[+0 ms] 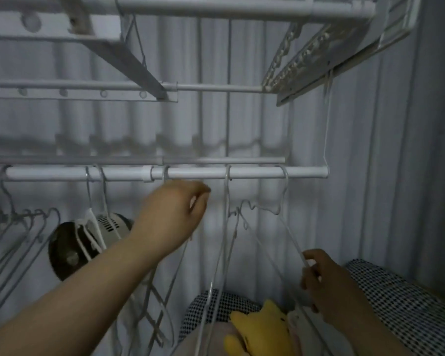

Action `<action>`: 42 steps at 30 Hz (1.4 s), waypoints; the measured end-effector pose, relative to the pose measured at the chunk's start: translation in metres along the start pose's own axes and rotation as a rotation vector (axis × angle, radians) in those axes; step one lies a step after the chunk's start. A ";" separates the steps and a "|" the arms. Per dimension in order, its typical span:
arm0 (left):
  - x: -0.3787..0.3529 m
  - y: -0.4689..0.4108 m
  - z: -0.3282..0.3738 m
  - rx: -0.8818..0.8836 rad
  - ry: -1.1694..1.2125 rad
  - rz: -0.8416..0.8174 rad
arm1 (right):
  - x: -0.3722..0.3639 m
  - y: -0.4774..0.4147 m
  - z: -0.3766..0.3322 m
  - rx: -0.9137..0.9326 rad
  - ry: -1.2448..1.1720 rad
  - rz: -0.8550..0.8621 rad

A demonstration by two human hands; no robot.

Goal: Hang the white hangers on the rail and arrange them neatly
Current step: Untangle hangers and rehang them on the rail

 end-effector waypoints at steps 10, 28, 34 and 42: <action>-0.036 -0.008 -0.069 -0.122 -0.291 0.019 | 0.042 -0.003 0.021 -0.101 -0.024 0.170; -0.030 -0.009 -0.068 -0.126 -0.203 0.103 | -0.057 0.076 -0.086 0.166 0.374 0.435; -0.025 -0.007 -0.067 -0.157 -0.205 0.163 | -0.044 0.068 -0.056 0.088 0.420 0.530; -0.027 -0.005 -0.073 -0.121 -0.201 0.155 | -0.007 0.045 0.010 -0.041 0.060 0.354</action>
Point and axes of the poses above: each hand's wrist, its own y-axis away from the middle knuckle, its own x-axis out of the back of the hand, z = x × y, the point moved 10 cm from there along -y, towards the middle knuckle, and after that the axes turned 14 degrees about -x, right-handed, at the moved point
